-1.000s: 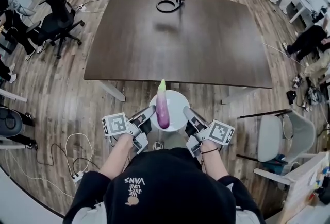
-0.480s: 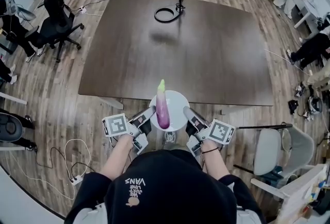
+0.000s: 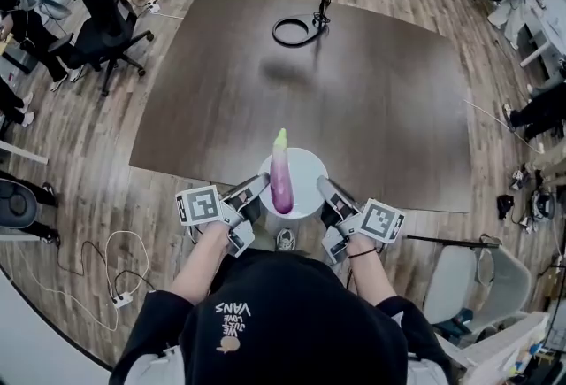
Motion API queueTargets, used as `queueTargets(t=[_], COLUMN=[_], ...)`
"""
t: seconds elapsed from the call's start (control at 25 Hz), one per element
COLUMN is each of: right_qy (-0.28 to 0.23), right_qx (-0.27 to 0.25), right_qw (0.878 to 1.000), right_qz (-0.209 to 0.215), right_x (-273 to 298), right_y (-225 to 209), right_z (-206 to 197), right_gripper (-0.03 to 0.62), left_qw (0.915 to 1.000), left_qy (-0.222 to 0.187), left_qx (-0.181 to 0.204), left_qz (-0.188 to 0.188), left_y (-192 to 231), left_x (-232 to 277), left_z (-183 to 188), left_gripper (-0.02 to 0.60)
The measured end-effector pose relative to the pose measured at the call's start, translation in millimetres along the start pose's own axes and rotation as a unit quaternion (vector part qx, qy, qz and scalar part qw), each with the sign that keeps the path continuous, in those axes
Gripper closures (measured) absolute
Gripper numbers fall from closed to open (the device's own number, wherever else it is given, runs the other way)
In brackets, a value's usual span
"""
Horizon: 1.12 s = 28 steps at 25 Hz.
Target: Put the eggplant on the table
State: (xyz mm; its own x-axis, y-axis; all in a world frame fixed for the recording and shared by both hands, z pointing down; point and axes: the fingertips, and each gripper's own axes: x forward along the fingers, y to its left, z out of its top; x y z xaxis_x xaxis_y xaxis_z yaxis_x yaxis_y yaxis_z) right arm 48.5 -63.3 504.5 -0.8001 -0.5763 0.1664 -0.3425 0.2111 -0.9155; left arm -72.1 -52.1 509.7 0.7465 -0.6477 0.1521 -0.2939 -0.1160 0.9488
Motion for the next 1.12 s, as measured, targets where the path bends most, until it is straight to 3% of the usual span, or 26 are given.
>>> queueTargets(t=[0.08, 0.28, 0.4, 0.56, 0.64, 0.8, 1.12], right_qy=[0.003, -0.007, -0.017, -0.033, -0.037, -0.053, -0.071], right_qx=[0.001, -0.008, -0.01, -0.005, -0.003, -0.003, -0.013], right_qw=[1.0, 1.0, 0.999, 0.999, 0.997, 0.997, 0.993], right_qz=[-0.018, -0.003, -0.039, -0.039, -0.07, -0.054, -0.092], right_x=[5.9, 29.5, 37.5, 57.0, 60.3, 78.9, 91.9], right_y=[-8.0, -6.3, -18.3, -18.5, -26.4, -21.9, -36.0], right_z=[6.1, 27.8, 38.9, 53.5, 56.7, 68.4, 82.9], right_gripper=[0.563, 0.563, 0.563, 0.563, 0.563, 0.563, 0.563], left_qw=[1.0, 1.0, 0.9999, 0.9994, 0.9991, 0.9983, 0.997], left_qy=[0.0, 0.004, 0.016, 0.033, 0.041, 0.055, 0.074], left_qx=[0.0, -0.001, -0.001, 0.007, 0.011, 0.017, 0.017], left_qz=[0.0, -0.005, -0.006, -0.006, -0.006, -0.007, -0.016], left_y=[3.5, 9.0, 12.9, 16.0, 18.5, 23.2, 33.2], left_x=[6.0, 21.4, 32.7, 44.3, 47.4, 56.5, 73.3], left_z=[10.2, 33.8, 50.5, 75.6, 86.2, 105.6, 126.5], left_gripper=[0.557, 0.557, 0.557, 0.557, 0.557, 0.557, 0.557])
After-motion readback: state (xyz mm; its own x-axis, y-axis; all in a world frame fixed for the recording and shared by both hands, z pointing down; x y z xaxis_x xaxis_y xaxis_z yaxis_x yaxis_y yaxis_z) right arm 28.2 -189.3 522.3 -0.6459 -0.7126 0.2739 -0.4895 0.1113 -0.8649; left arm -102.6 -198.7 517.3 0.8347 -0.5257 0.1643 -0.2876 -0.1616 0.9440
